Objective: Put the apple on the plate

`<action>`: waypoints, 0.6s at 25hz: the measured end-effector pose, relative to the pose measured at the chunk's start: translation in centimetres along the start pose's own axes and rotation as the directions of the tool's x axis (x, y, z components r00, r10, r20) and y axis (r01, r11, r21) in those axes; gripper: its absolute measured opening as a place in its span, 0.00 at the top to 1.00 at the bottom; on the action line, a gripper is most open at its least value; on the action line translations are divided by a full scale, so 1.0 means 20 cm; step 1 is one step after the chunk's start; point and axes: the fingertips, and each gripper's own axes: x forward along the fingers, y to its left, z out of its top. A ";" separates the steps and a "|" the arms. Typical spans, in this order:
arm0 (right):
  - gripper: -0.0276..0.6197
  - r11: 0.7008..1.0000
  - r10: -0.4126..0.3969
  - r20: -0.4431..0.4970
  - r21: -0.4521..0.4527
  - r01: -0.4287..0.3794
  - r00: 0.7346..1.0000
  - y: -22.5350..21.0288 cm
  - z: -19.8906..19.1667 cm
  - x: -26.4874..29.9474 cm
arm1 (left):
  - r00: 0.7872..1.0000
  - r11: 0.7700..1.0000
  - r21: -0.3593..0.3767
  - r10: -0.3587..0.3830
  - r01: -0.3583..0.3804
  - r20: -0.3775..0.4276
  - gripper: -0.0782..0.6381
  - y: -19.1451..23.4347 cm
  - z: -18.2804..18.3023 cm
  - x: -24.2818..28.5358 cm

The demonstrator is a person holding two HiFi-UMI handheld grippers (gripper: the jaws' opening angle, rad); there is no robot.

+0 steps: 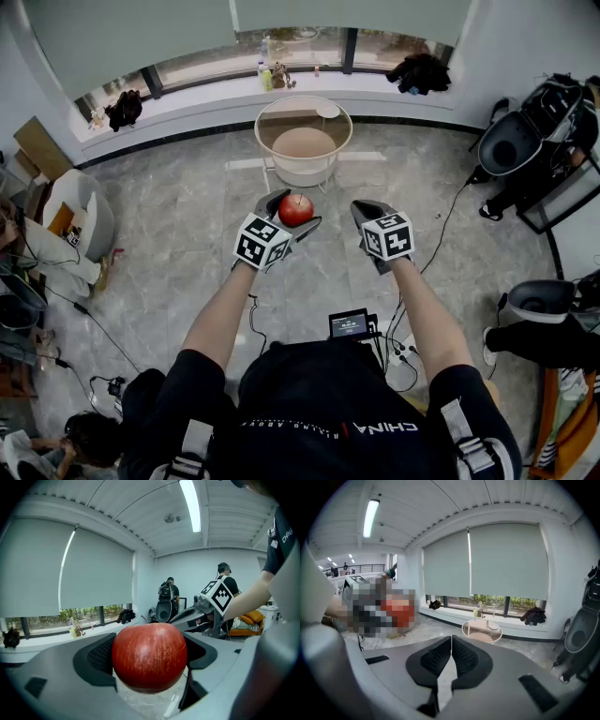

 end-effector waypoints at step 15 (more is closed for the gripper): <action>0.91 1.000 0.017 0.032 0.005 -0.017 0.999 -0.02 0.02 0.03 | 1.000 0.999 -0.025 0.029 -0.029 -0.004 0.34 0.06 -0.07 0.02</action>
